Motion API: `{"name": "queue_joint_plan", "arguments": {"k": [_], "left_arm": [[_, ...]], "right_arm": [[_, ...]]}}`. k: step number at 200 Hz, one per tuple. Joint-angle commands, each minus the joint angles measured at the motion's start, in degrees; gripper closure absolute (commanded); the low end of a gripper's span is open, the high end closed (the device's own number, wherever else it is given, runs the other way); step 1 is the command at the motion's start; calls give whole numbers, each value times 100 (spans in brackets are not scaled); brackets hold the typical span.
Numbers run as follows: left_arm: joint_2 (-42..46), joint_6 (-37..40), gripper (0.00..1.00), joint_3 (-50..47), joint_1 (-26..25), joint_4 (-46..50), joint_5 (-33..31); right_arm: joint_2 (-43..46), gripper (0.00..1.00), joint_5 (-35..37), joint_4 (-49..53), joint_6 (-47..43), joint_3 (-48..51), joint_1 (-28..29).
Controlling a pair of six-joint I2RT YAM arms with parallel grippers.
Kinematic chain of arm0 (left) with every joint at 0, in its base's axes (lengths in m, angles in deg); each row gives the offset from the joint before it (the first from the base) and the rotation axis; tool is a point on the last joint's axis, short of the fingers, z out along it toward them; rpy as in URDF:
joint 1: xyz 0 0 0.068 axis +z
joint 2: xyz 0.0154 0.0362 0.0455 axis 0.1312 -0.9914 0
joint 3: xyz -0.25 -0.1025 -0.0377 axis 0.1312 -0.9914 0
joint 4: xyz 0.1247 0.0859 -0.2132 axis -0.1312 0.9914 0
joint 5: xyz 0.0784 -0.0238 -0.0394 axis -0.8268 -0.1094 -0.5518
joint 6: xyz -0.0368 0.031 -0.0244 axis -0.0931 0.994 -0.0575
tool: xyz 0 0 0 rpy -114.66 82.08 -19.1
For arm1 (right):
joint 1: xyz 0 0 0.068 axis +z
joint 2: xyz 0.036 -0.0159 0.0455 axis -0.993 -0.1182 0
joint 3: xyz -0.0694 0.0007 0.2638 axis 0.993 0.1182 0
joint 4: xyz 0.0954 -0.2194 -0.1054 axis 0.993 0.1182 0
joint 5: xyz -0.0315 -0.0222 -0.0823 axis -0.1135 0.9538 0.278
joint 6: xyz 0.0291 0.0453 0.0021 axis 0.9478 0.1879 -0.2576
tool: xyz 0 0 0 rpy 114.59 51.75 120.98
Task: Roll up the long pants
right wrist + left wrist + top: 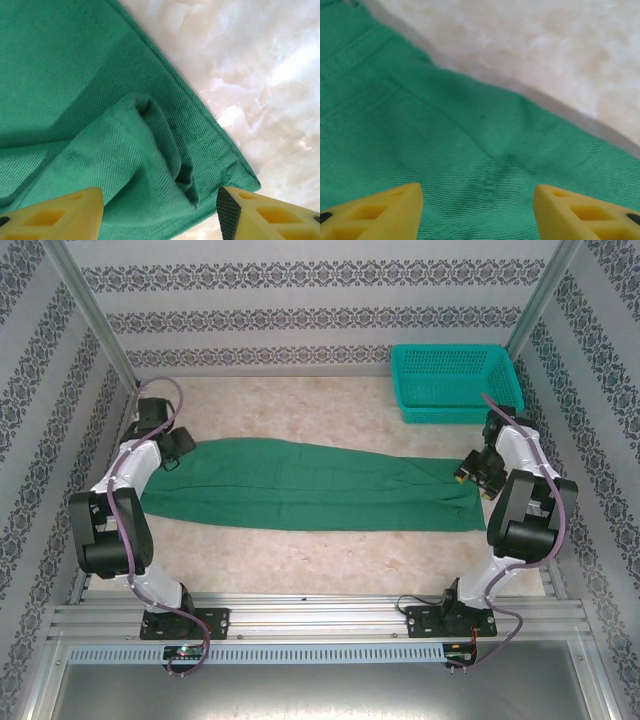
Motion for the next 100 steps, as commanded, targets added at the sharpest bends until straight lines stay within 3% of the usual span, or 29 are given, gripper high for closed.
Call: {"name": "queue_joint_plan", "arguments": {"k": [1, 56, 100], "left_arm": [[-127, -56, 40, -41, -10, -103, 338], [-177, -111, 41, -122, 158, -83, 261], [413, -644, 33, -532, 816, -95, -239]], "right_arm": [[-190, 36, -163, -303, -27, 33, -34], [-818, 38, -433, -685, 63, -156, -55], [-918, 38, -619, -725, 50, -361, -57]]}}
